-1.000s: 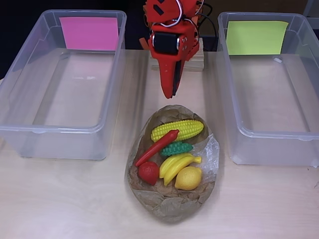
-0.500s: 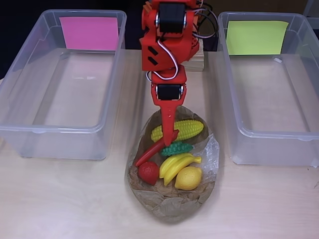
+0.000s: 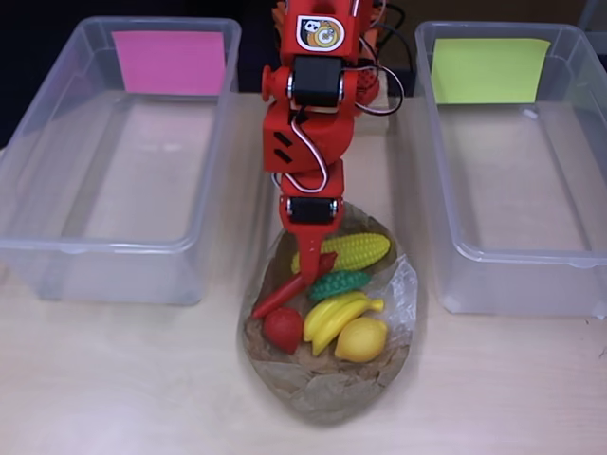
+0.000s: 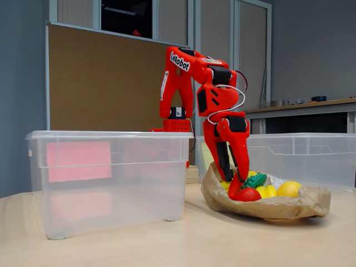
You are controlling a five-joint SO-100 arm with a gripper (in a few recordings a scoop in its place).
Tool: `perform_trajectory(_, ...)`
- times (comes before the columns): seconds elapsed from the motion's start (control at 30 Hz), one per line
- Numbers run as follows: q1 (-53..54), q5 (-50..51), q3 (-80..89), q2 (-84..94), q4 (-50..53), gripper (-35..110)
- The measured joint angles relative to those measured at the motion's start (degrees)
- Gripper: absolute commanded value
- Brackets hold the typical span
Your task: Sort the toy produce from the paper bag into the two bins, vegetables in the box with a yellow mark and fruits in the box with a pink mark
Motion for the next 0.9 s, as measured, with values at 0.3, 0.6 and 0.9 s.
perform_trajectory(0.3,-0.4,0.3,-5.8,-4.1,1.5,0)
perform_trajectory(0.6,-0.4,0.1,-15.7,-4.0,13.7,0)
perform_trajectory(0.9,-0.4,0.2,-20.8,-1.2,21.2,5)
